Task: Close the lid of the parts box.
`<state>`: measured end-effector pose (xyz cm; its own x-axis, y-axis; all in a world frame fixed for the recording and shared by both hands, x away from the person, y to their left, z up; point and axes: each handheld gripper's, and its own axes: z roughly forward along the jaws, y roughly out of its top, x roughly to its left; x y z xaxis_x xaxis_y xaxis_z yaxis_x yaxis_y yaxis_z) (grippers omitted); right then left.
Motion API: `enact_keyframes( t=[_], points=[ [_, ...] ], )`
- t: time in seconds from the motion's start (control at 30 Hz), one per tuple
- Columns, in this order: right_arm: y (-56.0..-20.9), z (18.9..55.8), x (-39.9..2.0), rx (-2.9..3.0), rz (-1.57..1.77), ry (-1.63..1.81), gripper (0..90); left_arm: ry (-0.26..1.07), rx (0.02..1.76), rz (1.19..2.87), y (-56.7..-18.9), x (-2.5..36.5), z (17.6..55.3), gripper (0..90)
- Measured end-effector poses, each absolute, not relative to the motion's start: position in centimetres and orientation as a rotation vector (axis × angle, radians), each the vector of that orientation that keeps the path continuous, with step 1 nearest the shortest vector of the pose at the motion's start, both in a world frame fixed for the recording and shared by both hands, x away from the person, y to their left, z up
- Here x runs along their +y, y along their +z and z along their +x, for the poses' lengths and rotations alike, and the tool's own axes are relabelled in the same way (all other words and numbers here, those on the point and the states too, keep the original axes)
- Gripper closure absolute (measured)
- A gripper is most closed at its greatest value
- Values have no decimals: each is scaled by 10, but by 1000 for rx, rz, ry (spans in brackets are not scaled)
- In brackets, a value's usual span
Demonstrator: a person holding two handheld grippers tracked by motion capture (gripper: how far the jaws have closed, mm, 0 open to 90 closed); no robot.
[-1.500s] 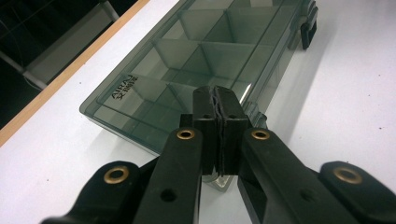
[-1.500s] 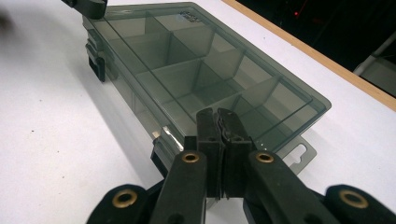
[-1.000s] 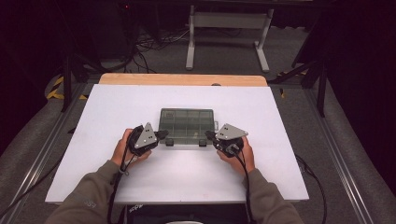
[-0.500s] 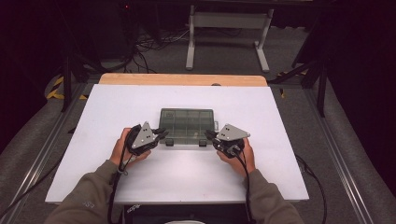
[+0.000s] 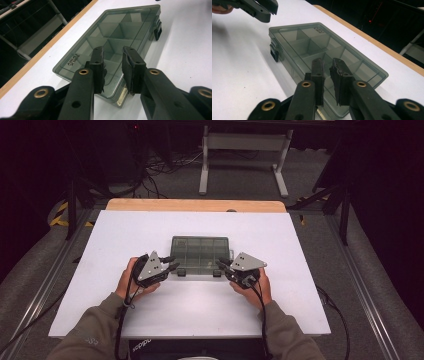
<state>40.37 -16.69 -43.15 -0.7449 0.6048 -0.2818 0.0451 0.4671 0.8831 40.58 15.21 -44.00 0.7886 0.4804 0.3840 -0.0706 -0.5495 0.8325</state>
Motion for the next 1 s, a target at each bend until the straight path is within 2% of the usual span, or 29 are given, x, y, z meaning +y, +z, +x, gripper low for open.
enact_keyframes(
  t=[0.57,0.67,0.7,0.83,1.0],
  points=[
    [-430,401,-164,2128,543,1289,610,739,290,2015,-438,152,404,595],
    [-430,400,-164,2128,543,1285,549,733,287,2016,-439,152,404,571],
    [-430,400,-164,2123,548,1297,519,731,290,2015,-439,153,404,534],
    [-430,400,-163,2125,555,1293,449,732,288,2008,-438,153,403,508],
    [-430,400,-163,2120,562,1289,347,746,290,2006,-438,150,402,400]
  ],
)
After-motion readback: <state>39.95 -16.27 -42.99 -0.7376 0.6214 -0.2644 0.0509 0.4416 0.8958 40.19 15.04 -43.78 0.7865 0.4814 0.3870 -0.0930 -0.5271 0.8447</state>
